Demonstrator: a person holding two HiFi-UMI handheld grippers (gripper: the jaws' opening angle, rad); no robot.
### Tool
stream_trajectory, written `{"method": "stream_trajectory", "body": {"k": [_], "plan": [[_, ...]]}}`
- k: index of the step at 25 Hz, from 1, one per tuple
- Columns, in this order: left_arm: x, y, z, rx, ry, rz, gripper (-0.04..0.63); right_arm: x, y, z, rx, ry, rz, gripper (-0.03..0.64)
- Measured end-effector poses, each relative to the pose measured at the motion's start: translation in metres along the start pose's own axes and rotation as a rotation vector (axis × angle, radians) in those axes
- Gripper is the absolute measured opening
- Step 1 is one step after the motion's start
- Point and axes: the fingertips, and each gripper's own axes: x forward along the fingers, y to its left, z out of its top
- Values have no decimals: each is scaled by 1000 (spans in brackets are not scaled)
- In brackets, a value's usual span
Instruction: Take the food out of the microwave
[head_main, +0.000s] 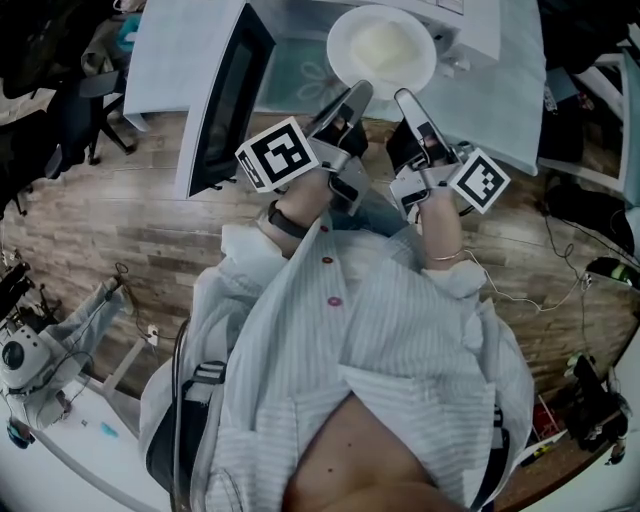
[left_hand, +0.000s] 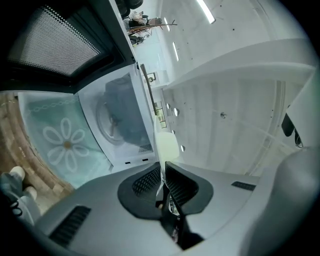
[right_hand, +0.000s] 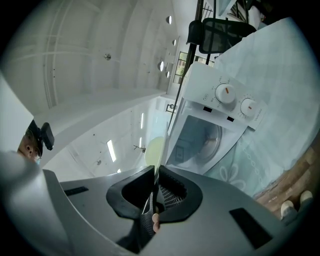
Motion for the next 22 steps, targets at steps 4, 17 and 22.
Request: {"method": "stream_trajectory", "body": {"k": [4,17,22], "plan": [[3,3,1,-5,5,6,37,2,-3,2,1,2,-5,51],[8,6,0,-15,34,-2,37,1,-6,5,-13,7,-25,51],[14,3,4,-12,74,-18,37,3,-4,10,-34,-3,-37,51]]}}
